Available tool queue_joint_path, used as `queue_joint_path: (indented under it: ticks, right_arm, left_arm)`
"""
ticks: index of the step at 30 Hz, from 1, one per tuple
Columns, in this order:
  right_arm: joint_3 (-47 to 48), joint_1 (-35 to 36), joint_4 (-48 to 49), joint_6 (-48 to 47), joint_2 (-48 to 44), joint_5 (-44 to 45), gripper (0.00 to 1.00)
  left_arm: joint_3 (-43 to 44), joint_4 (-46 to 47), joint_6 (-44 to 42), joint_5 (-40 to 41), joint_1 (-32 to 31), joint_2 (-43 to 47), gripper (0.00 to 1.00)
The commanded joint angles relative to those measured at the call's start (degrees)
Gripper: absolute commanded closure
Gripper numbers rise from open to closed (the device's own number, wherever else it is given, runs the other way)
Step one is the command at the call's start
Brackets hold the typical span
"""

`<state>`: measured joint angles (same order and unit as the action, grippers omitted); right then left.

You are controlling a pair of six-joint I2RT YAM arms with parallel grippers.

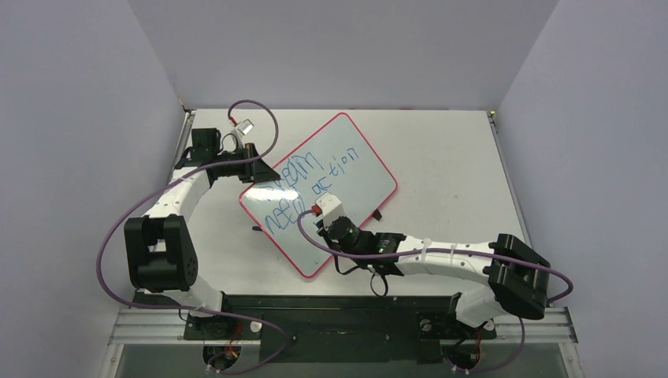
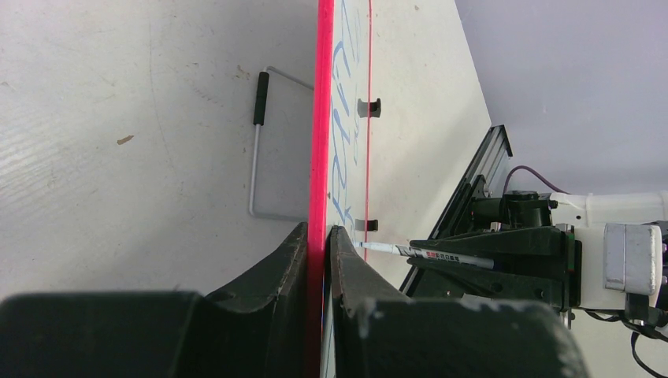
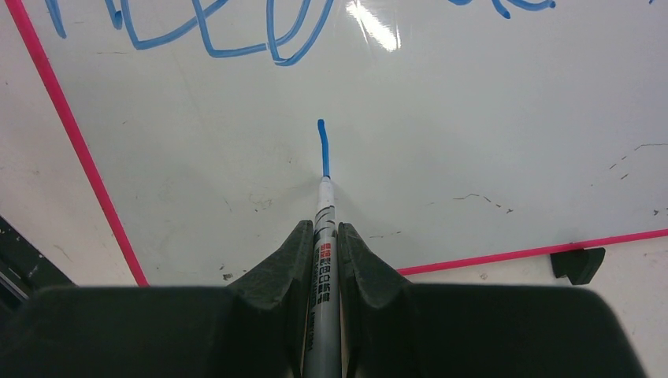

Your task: Write a sentence on the whiteboard

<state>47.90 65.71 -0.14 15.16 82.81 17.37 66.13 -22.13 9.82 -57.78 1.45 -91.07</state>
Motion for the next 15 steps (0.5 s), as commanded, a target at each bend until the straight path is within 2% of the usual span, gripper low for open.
queue_joint_path:
  ticks: [1,15]
  right_arm:
    - [2.36,0.29,-2.39,-0.36,1.52,0.63,1.0]
    - [8.72,-0.55,-3.48,-2.19,3.69,1.79,1.0]
  left_arm:
    - [0.07,2.71,-1.91,3.33,-0.24,2.72,1.0]
    - [-0.23,2.4,-2.27,3.48,-0.57,2.82,1.0]
